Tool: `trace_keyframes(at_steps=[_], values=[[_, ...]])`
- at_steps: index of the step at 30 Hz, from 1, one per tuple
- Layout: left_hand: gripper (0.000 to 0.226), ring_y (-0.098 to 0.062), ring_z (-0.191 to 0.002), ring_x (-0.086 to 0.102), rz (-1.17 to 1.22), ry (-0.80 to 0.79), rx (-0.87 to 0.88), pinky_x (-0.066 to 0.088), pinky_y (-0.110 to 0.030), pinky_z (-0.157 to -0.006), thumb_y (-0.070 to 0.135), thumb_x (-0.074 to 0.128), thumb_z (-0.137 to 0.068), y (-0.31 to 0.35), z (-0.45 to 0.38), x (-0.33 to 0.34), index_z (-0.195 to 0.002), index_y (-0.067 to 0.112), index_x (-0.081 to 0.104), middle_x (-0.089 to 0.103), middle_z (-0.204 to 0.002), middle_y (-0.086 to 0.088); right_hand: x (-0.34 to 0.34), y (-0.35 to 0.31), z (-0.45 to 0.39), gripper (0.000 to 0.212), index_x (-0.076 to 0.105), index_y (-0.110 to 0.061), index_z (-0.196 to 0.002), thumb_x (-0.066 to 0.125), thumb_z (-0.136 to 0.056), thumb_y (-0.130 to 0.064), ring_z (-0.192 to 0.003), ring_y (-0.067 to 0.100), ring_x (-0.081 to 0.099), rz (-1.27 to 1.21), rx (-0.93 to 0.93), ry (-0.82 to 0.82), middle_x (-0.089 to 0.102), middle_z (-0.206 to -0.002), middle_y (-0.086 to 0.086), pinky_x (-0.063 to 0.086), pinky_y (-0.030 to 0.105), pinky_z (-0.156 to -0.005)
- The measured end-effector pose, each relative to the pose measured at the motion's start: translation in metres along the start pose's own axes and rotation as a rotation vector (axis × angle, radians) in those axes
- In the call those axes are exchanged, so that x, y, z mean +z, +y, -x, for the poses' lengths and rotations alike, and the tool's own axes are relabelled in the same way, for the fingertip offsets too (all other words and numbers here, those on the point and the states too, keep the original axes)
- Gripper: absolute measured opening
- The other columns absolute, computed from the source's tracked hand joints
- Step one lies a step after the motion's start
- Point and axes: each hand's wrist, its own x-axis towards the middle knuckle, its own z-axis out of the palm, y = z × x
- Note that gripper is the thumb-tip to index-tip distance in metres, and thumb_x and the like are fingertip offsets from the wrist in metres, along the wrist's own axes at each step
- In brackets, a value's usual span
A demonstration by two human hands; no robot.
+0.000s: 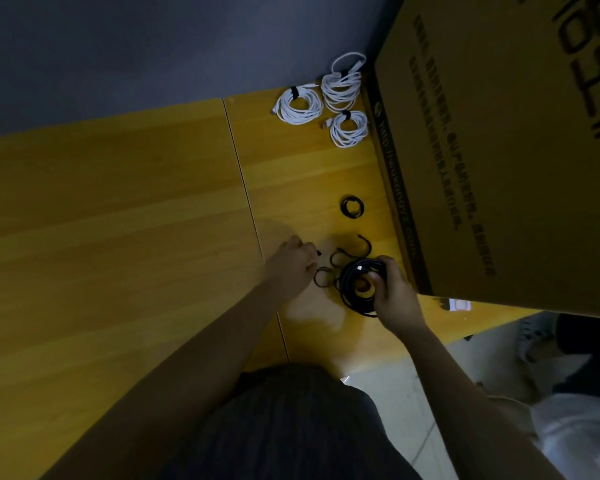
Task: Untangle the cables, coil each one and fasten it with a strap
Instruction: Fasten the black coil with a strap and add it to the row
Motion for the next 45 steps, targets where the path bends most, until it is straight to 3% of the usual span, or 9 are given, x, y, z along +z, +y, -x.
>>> trace_keyframes(at_steps=[12,18,23,27,30,33,37,41,45], values=[[0.030,-0.032,-0.129,0.030,-0.396,-0.099,0.078,0.028,-0.040,-0.105,0.026,0.050,-0.096,0.013,-0.009,0.022,-0.124,0.017,0.055,0.040,-0.132,-0.009,0.005,0.004,0.021,0.036,0.043,-0.007,-0.130,0.041,-0.100,-0.028,-0.101,0.032,0.059,-0.011,0.026,0.008,0.059,-0.118,0.014,0.040,0.027,-0.070],[0.021,-0.027,-0.114,0.045,-0.106,0.196,0.150,0.037,-0.037,-0.091,0.026,0.053,-0.095,0.006,0.006,0.015,-0.107,0.012,0.064,0.053,-0.113,-0.007,0.010,-0.009,0.025,0.037,0.044,-0.009,-0.129,0.041,-0.099,-0.031,-0.101,0.027,0.060,-0.071,-0.012,0.009,0.060,-0.116,0.010,0.041,0.026,-0.072],[0.015,-0.015,-0.087,0.063,0.251,0.254,0.084,0.053,-0.034,-0.070,0.025,0.055,-0.097,-0.005,0.030,-0.018,-0.104,0.013,0.061,0.067,-0.100,-0.001,0.009,-0.032,0.026,0.042,0.043,-0.011,-0.131,0.039,-0.097,-0.036,-0.104,0.021,0.058,-0.139,-0.104,-0.035,0.059,-0.117,0.007,0.047,0.030,-0.078],[0.008,0.000,-0.070,0.055,0.489,0.282,-0.009,0.043,-0.012,-0.060,0.020,0.061,-0.093,-0.014,0.048,-0.042,-0.094,0.012,0.060,0.060,-0.086,0.006,0.014,-0.062,0.018,0.039,0.044,-0.010,-0.132,0.041,-0.099,-0.030,-0.109,0.017,0.054,-0.127,-0.228,-0.092,0.055,-0.123,0.006,0.043,0.025,-0.083],[0.013,0.001,-0.069,0.057,0.590,0.332,-0.059,0.045,-0.012,-0.057,0.024,0.066,-0.090,-0.027,0.061,-0.056,-0.092,0.012,0.061,0.058,-0.082,0.012,0.022,-0.088,0.012,0.036,0.044,-0.012,-0.134,0.042,-0.101,-0.026,-0.111,0.015,0.051,-0.055,-0.356,-0.151,0.051,-0.126,0.003,0.044,0.026,-0.083],[0.013,-0.011,-0.071,0.064,0.711,0.354,-0.112,0.053,-0.026,-0.055,0.026,0.067,-0.089,-0.038,0.075,-0.069,-0.091,0.017,0.058,0.060,-0.086,0.006,0.031,-0.113,0.006,0.032,0.044,-0.012,-0.131,0.041,-0.102,-0.024,-0.108,0.013,0.048,-0.013,-0.455,-0.220,0.047,-0.124,0.002,0.045,0.031,-0.086],[0.012,-0.010,-0.073,0.067,0.821,0.396,-0.097,0.058,-0.028,-0.057,0.022,0.068,-0.088,-0.048,0.096,-0.089,-0.085,0.023,0.057,0.063,-0.089,0.000,0.043,-0.142,0.002,0.032,0.044,-0.013,-0.131,0.040,-0.102,-0.024,-0.104,0.005,0.046,-0.089,-0.469,-0.284,0.047,-0.123,-0.002,0.042,0.022,-0.085],[0.008,0.000,-0.068,0.065,0.866,0.408,-0.108,0.054,-0.022,-0.060,0.019,0.069,-0.087,-0.061,0.112,-0.108,-0.090,0.019,0.061,0.065,-0.087,0.001,0.052,-0.167,0.002,0.026,0.046,-0.017,-0.127,0.043,-0.101,-0.019,-0.106,0.006,0.052,-0.182,-0.436,-0.288,0.054,-0.119,-0.003,0.043,0.013,-0.084],[0.016,0.004,-0.072,0.064,0.891,0.381,-0.070,0.053,-0.017,-0.064,0.015,0.065,-0.090,-0.075,0.129,-0.123,-0.105,0.009,0.067,0.067,-0.090,0.001,0.058,-0.185,0.002,0.026,0.046,-0.019,-0.126,0.045,-0.100,-0.016,-0.109,0.005,0.053,-0.234,-0.432,-0.271,0.055,-0.120,-0.005,0.045,0.016,-0.087]])
